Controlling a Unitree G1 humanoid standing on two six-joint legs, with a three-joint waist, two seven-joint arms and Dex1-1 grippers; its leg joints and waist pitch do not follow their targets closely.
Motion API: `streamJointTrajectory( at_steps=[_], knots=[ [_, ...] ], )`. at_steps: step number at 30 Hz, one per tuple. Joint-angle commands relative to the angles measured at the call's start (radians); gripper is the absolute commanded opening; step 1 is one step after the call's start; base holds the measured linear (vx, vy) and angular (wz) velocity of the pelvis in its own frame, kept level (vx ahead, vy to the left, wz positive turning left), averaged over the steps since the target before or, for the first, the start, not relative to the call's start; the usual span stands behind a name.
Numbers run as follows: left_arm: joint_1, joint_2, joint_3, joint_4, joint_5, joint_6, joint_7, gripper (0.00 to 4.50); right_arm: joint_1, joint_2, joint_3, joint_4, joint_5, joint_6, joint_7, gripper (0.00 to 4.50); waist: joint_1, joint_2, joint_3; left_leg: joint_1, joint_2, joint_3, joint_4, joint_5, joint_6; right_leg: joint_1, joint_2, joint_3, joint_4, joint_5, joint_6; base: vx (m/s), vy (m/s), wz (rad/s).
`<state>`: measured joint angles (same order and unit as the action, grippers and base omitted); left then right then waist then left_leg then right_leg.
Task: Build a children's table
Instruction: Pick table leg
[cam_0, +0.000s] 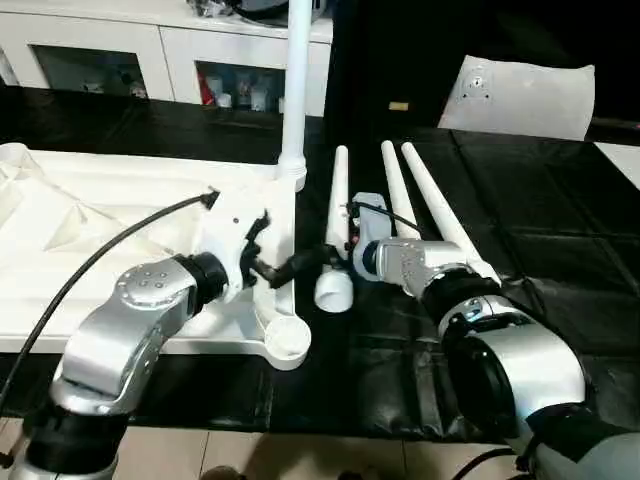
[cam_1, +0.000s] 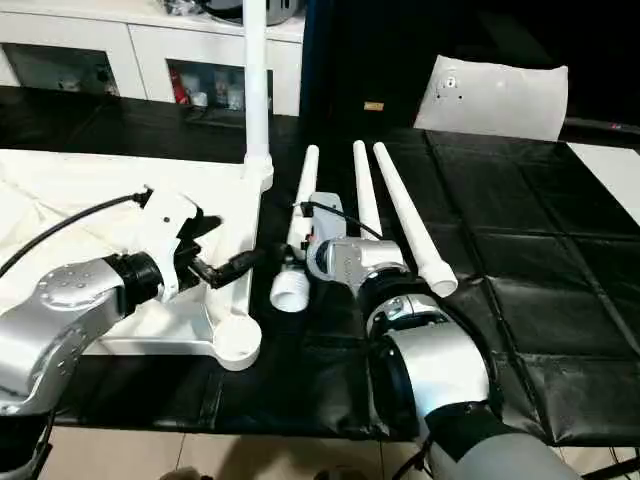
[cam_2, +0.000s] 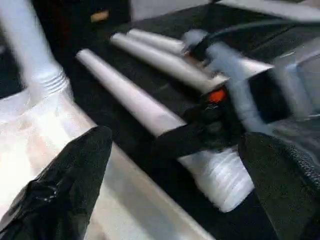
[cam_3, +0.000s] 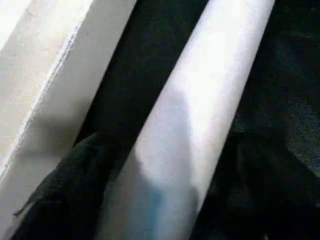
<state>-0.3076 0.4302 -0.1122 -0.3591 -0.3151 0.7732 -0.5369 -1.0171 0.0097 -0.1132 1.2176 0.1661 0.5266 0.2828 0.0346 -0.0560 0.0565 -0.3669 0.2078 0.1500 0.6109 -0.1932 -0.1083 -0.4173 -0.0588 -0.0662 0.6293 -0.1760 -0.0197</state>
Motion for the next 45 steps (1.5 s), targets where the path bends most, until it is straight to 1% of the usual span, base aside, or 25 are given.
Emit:
streamJointTrajectory(
  at_steps=[1,2,3,5,7,8,9,11,12,18,21,24,27,29,33,34,35,36,37,38,40,42,43,44,45],
  knots=[
    [0.016,0.013,0.002,-0.06,-0.061,0.025,-0.055,4.5,0.037,-0.041,-0.009,0.04,-0.014,0.016,-0.014,3.81,-0.008,0.021,-0.062,0.007,0.015,0.012,-0.077,-0.234,-0.052,0.047,-0.062,0.046,-0.07,-0.27,-0.166,0.0,0.0,0.0],
    [0.02,0.018,0.0,-0.067,-0.071,0.029,-0.068,4.5,0.039,-0.043,-0.01,0.041,-0.014,0.015,-0.012,3.62,-0.007,0.02,-0.062,0.007,0.016,0.013,-0.076,-0.233,-0.051,0.046,-0.061,0.046,-0.071,-0.267,-0.168,0.0,0.0,0.0],
    [0.024,0.025,-0.002,-0.076,-0.079,0.032,-0.079,4.5,0.04,-0.045,-0.012,0.041,-0.015,0.011,-0.011,3.56,-0.007,0.028,-0.061,0.006,0.014,0.013,-0.076,-0.231,-0.05,0.047,-0.059,0.046,-0.068,-0.258,-0.17,0.0,0.0,0.0],
    [0.029,0.032,-0.002,-0.083,-0.091,0.036,-0.094,4.5,0.042,-0.048,-0.021,0.04,-0.01,0.004,-0.01,3.49,-0.011,0.022,-0.06,0.004,0.012,0.013,-0.076,-0.243,-0.048,0.048,-0.056,0.045,-0.072,-0.277,-0.163,0.0,0.0,0.0],
    [0.029,0.032,-0.002,-0.082,-0.091,0.037,-0.094,4.5,0.041,-0.048,-0.027,0.04,-0.005,0.003,-0.01,3.32,-0.012,0.022,-0.06,0.005,0.012,0.012,-0.076,-0.253,-0.048,0.047,-0.058,0.044,-0.075,-0.303,-0.155,0.0,0.0,0.0],
    [0.028,0.032,-0.005,-0.078,-0.084,0.042,-0.09,4.5,0.041,-0.051,-0.031,0.04,-0.002,-0.003,-0.009,3.21,-0.011,0.029,-0.06,0.005,0.012,0.011,-0.076,-0.256,-0.051,0.047,-0.058,0.044,-0.074,-0.306,-0.154,0.0,0.0,0.0],
    [0.028,0.032,-0.008,-0.075,-0.079,0.043,-0.088,4.5,0.042,-0.052,-0.033,0.04,0.0,-0.005,-0.006,3.15,-0.014,0.024,-0.06,0.005,0.013,0.011,-0.076,-0.261,-0.05,0.048,-0.057,0.044,-0.076,-0.313,-0.152,0.0,0.0,0.0],
    [0.027,0.034,-0.009,-0.071,-0.079,0.046,-0.084,4.5,0.043,-0.051,-0.036,0.039,0.003,-0.009,-0.004,3.02,-0.015,0.025,-0.059,0.006,0.013,0.01,-0.076,-0.268,-0.05,0.046,-0.057,0.044,-0.077,-0.319,-0.152,0.0,0.0,0.0],
    [0.027,0.034,-0.011,-0.069,-0.079,0.048,-0.08,4.5,0.045,-0.05,-0.038,0.038,0.005,-0.01,-0.002,2.83,-0.014,0.029,-0.06,0.007,0.013,0.01,-0.075,-0.27,-0.051,0.045,-0.057,0.044,-0.076,-0.317,-0.154,0.0,0.0,0.0],
    [0.026,0.037,-0.015,-0.071,-0.082,0.047,-0.075,4.5,0.065,-0.041,-0.054,0.024,0.012,-0.022,0.013,2.51,-0.013,0.026,-0.061,0.007,0.014,0.011,-0.076,-0.253,-0.046,0.047,-0.056,0.044,-0.073,-0.279,-0.166,0.0,0.0,0.0],
    [0.024,0.033,-0.016,-0.07,-0.079,0.046,-0.072,4.5,0.078,-0.038,-0.045,0.01,-0.002,-0.072,0.0,2.3,-0.014,0.025,-0.06,0.007,0.014,0.011,-0.076,-0.263,-0.047,0.046,-0.057,0.044,-0.076,-0.304,-0.162,0.0,0.0,0.0],
    [0.024,0.034,-0.024,-0.071,-0.063,0.028,-0.062,4.5,0.087,-0.037,-0.025,-0.006,-0.013,-0.076,0.01,2.18,-0.016,0.029,-0.057,0.01,0.013,0.01,-0.077,-0.288,-0.05,0.043,-0.056,0.043,-0.08,-0.344,-0.152,0.0,0.0,0.0],
    [0.025,0.026,-0.038,-0.06,-0.033,-0.008,-0.045,4.5,0.085,-0.043,-0.056,-0.025,0.017,-0.065,0.019,2.09,-0.017,0.026,-0.057,0.012,0.013,0.008,-0.077,-0.316,-0.048,0.041,-0.056,0.042,-0.086,-0.379,-0.137,0.0,0.0,0.0],
    [0.025,0.018,-0.037,-0.048,-0.013,-0.03,-0.025,4.5,0.085,-0.045,-0.074,-0.035,0.033,-0.062,0.006,1.99,-0.017,0.029,-0.058,0.011,0.014,0.008,-0.077,-0.313,-0.048,0.042,-0.056,0.042,-0.086,-0.372,-0.137,0.0,0.0,0.0],
    [-0.003,-0.013,-0.011,-0.003,0.0,-0.04,0.027,4.5,0.106,-0.053,-0.107,-0.134,0.075,-0.132,0.032,1.94,-0.014,0.032,-0.064,0.005,0.012,0.008,-0.076,-0.259,-0.043,0.05,-0.055,0.042,-0.078,-0.303,-0.143,0.0,0.0,0.0],
    [-0.01,-0.02,0.001,0.004,-0.006,-0.039,0.033,4.5,0.119,-0.055,-0.117,-0.185,0.099,-0.116,0.057,1.92,-0.013,0.035,-0.064,0.004,0.012,0.008,-0.077,-0.252,-0.042,0.051,-0.054,0.042,-0.077,-0.291,-0.147,0.0,0.0,0.0],
    [-0.016,-0.027,0.011,0.01,-0.009,-0.039,0.04,4.5,0.128,-0.057,-0.124,-0.219,0.115,-0.099,0.075,1.89,-0.013,0.03,-0.066,0.005,0.011,0.011,-0.074,-0.236,-0.033,0.052,-0.052,0.043,-0.078,-0.259,-0.151,0.0,0.0,0.0],
    [-0.03,-0.046,0.037,0.023,-0.024,-0.029,0.054,4.5,0.154,-0.059,-0.128,-0.302,0.138,-0.067,0.112,1.87,-0.008,0.051,-0.067,0.004,0.01,0.007,-0.074,-0.214,-0.033,0.056,-0.053,0.043,-0.07,-0.218,-0.166,0.0,0.0,0.0],
    [-0.03,-0.046,0.038,0.023,-0.025,-0.029,0.054,4.5,0.154,-0.059,-0.128,-0.303,0.139,-0.066,0.113,1.86,-0.01,0.043,-0.067,0.003,0.01,0.012,-0.073,-0.205,-0.026,0.057,-0.05,0.043,-0.078,-0.202,-0.166,0.0,0.0,0.0],
    [-0.045,-0.066,0.062,0.035,-0.04,-0.025,0.066,4.5,0.187,-0.059,-0.131,-0.397,0.167,-0.039,0.145,1.86,-0.006,0.051,-0.069,0.001,0.008,0.008,-0.072,-0.172,-0.023,0.064,-0.051,0.043,-0.067,-0.154,-0.181,0.0,0.0,0.0],
    [-0.068,-0.098,0.106,0.055,-0.077,-0.004,0.085,4.5,0.236,-0.063,-0.137,-0.535,0.213,0.004,0.187,1.86,-0.002,0.061,-0.069,0.004,0.009,0.009,-0.071,-0.165,-0.013,0.065,-0.051,0.043,-0.07,-0.117,-0.192,0.0,0.0,0.0],
    [-0.092,-0.116,0.129,0.069,-0.098,-0.009,0.09,4.5,0.27,-0.065,-0.146,-0.629,0.259,0.006,0.233,1.86,0.001,0.053,-0.07,-0.003,0.003,0.014,-0.068,-0.132,0.01,0.072,-0.051,0.044,-0.071,-0.101,-0.203,0.0,0.0,0.0],
    [-0.107,-0.125,0.138,0.078,-0.106,-0.009,0.095,4.5,0.286,-0.068,-0.155,-0.675,0.29,0.019,0.249,1.86,0.003,0.063,-0.072,0.0,0.006,0.011,-0.067,-0.131,0.008,0.07,-0.054,0.044,-0.067,-0.106,-0.208,0.0,0.0,0.0],
    [-0.119,-0.131,0.146,0.085,-0.112,-0.008,0.099,4.5,0.298,-0.071,-0.163,-0.709,0.316,0.031,0.261,1.86,0.002,0.06,-0.069,-0.001,0.003,0.014,-0.068,-0.128,0.018,0.072,-0.051,0.044,-0.076,-0.119,-0.204,0.0,0.0,0.0],
    [-0.149,-0.146,0.165,0.101,-0.131,-0.005,0.108,4.5,0.325,-0.075,-0.189,-0.787,0.394,0.061,0.31,1.86,0.002,0.063,-0.068,-0.001,0.005,0.012,-0.07,-0.134,0.02,0.071,-0.049,0.043,-0.076,-0.126,-0.204,0.0,0.0,0.0]
  ],
)
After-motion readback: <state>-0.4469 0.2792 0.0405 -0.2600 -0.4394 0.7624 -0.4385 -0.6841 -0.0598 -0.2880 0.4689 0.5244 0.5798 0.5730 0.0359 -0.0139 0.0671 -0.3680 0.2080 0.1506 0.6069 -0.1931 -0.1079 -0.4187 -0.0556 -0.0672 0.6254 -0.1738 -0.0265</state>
